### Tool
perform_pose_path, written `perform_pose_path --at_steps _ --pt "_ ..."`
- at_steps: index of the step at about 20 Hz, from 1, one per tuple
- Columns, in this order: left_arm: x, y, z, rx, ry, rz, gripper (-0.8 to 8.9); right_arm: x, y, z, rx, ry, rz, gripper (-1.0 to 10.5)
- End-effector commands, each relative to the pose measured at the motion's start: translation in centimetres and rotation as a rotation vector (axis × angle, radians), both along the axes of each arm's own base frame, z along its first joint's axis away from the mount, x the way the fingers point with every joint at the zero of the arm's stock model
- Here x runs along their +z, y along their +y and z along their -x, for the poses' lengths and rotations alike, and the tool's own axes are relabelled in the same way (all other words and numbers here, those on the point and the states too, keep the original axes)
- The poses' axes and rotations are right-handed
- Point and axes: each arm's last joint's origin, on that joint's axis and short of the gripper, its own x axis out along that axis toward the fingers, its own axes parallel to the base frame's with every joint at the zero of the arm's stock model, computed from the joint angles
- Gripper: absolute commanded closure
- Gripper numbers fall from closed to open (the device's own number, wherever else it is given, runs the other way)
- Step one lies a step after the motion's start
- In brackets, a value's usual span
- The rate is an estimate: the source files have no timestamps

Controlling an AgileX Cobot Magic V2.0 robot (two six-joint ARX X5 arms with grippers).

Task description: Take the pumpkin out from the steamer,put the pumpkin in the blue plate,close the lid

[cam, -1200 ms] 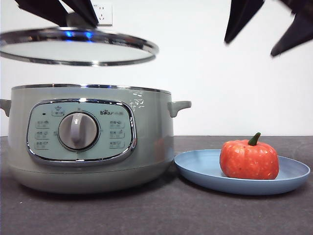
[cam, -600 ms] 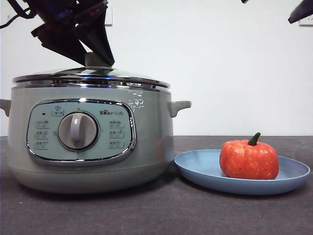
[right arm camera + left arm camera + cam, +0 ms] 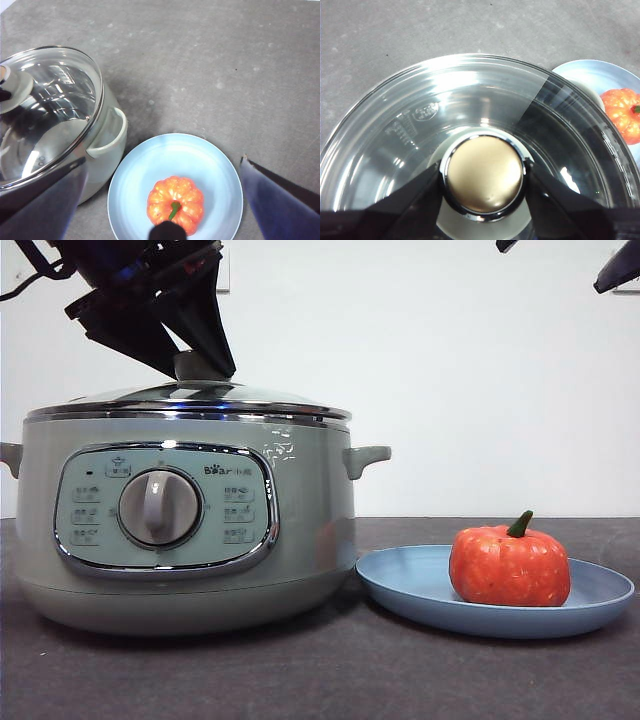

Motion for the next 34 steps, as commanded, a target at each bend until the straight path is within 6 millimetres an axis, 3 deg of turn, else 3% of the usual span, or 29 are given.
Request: perform_pose_path --at_steps 1,11,12,13,14,15,19,22,23,24,27,29,32,34 --pt "0.3 -0.1 0.0 -0.002 -0.012 -0.003 8.22 -0.2 0.0 0.0 -0.007 0.008 -0.002 4.4" --pt "0.4 -0.1 -0.1 -0.003 -0.038 -0.023 7.89 -0.4 0.0 0.1 -0.007 0.025 0.006 4.4" --pt "0.4 -0.1 -0.1 -0.003 -0.041 -0.021 6.86 -0.4 0.0 0.1 -0.007 0.028 0.007 4.4" --pt "0.4 -0.1 -0.1 -0.001 -0.046 -0.019 4.9 -0.4 0.0 0.1 -0.007 0.031 0.009 4.4" --pt "0.5 -0.1 -0.2 0.001 -0.052 -0.016 3.72 -0.4 0.0 0.1 -0.007 0.032 0.009 4.4" --pt "0.6 -0.1 -0.2 0.002 -0.061 -0.01 3.47 -0.5 0.0 0.1 -0.006 0.033 0.009 4.4" --pt "1.7 0.3 0.6 0.006 -0.094 0.015 3.48 -0.5 -0.1 0.2 -0.006 0.04 0.013 4.5" --pt "3.4 1.3 2.5 0.019 -0.117 0.049 3.51 -0.4 -0.2 0.5 -0.005 0.043 0.014 4.6" --pt "4.0 1.8 3.4 0.022 -0.118 0.055 3.66 -0.4 -0.3 0.6 -0.005 0.042 0.012 5.2" --pt "4.5 2.4 4.4 0.028 -0.11 0.059 4.39 -0.3 -0.4 0.8 -0.005 0.044 0.01 6.0" --pt "5.4 4.0 7.4 0.028 -0.075 0.031 8.32 0.3 -0.8 1.8 -0.01 0.014 -0.016 8.4" --pt "6.2 4.9 9.1 0.028 -0.107 0.034 8.21 1.1 -1.4 2.8 -0.01 -0.047 -0.043 9.7" --pt "6.7 6.4 11.3 0.082 -0.204 0.04 8.21 1.6 -2.1 4.6 -0.034 -0.178 -0.087 9.6" --pt "5.6 7.2 12.7 0.106 -0.253 0.054 8.21 0.7 -2.6 5.7 -0.072 -0.279 -0.119 9.6"
